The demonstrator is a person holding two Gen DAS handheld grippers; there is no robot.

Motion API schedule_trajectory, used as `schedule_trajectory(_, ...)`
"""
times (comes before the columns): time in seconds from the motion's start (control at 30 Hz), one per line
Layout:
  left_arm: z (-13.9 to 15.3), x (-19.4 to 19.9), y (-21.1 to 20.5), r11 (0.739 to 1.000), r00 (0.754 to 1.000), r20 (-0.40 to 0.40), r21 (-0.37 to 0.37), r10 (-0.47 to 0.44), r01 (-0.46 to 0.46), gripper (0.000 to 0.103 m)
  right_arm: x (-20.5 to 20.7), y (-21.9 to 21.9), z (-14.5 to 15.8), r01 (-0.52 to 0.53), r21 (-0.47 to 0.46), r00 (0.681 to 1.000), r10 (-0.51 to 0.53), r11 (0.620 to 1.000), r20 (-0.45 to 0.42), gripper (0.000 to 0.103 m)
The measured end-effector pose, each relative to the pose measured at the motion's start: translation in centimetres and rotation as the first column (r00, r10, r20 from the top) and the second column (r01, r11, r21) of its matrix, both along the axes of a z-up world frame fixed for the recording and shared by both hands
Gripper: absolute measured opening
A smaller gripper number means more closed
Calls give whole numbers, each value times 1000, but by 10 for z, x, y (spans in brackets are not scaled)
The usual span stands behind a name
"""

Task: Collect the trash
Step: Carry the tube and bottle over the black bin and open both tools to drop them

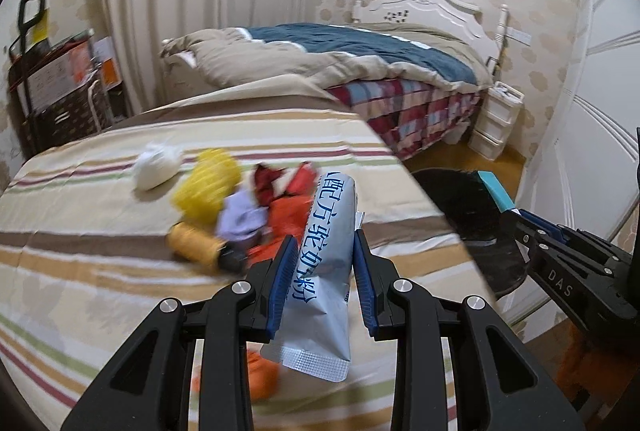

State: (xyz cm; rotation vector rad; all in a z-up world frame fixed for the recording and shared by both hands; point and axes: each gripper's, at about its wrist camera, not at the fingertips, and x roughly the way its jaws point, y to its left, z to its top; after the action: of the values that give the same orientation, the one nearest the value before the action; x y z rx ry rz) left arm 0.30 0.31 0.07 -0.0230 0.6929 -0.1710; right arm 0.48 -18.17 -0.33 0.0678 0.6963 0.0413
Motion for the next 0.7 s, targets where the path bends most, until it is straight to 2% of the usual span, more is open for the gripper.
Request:
schedule_trajectory(0.27,0,28,-60,996,996,19,19,-89,88,31,16,-41,-6,81,2,997,-81,997,14,17)
schedule_trajectory(0.7,-13,71,-119,989,990,-15,44,-143,143,31,42,-90,-26,161,40,987,-160,986,-15,17)
